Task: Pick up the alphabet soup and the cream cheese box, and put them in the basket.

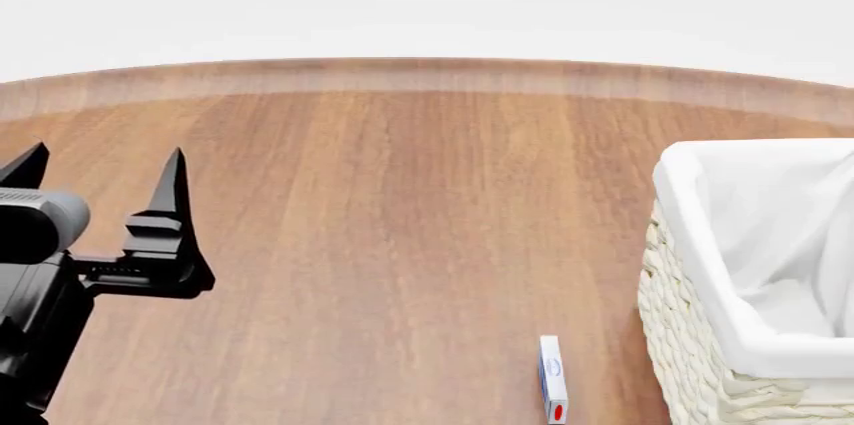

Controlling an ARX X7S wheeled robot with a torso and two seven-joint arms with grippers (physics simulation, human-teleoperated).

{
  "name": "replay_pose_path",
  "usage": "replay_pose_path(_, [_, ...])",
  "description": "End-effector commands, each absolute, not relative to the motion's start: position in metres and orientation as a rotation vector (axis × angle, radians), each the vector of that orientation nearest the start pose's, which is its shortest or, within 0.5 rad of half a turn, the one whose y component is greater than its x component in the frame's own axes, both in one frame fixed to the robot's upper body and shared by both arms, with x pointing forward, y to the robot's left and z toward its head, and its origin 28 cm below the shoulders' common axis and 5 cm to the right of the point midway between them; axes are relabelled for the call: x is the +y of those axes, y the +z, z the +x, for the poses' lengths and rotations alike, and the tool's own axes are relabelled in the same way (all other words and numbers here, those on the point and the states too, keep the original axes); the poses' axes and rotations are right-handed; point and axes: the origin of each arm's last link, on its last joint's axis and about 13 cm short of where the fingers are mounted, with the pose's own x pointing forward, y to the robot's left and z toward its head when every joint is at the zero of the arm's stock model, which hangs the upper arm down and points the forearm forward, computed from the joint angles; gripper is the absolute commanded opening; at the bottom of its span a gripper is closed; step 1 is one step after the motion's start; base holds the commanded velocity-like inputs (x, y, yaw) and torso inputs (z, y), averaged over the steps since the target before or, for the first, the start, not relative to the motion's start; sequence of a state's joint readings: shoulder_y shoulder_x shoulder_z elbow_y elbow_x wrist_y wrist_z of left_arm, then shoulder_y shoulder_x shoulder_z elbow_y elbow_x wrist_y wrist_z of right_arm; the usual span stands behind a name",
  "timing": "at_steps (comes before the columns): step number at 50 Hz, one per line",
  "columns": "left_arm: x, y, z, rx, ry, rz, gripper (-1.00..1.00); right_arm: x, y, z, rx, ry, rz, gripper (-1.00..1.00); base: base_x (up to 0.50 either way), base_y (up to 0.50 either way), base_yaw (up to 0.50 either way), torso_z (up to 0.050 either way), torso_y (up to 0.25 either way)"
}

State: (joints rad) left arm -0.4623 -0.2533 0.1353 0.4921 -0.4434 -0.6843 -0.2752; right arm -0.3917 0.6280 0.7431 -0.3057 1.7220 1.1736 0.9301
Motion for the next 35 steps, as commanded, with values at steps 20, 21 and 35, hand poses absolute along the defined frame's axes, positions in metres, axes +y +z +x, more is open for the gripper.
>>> replay_pose_path(20, [0.207,0.17,0.259,-0.181,-0.095,-0.051,1.0,-0.247,0.081,0.094,0.993,-0.504,0.505,1.0,0.0,0.0,0.0,0.0,0.0])
replay_pose_path(21, [0.207,0.17,0.259,-0.181,-0.095,-0.052,1.0,-0.247,0.08,0.093,0.994,-0.504,0.507,1.0,0.0,0.0,0.0,0.0,0.0])
replay_pose_path(35, [0.207,0.171,0.258,-0.183,-0.101,-0.049,1.0,-0.245,0.074,0.095,1.014,-0.501,0.498,-1.0,0.0,0.0,0.0,0.0,0.0])
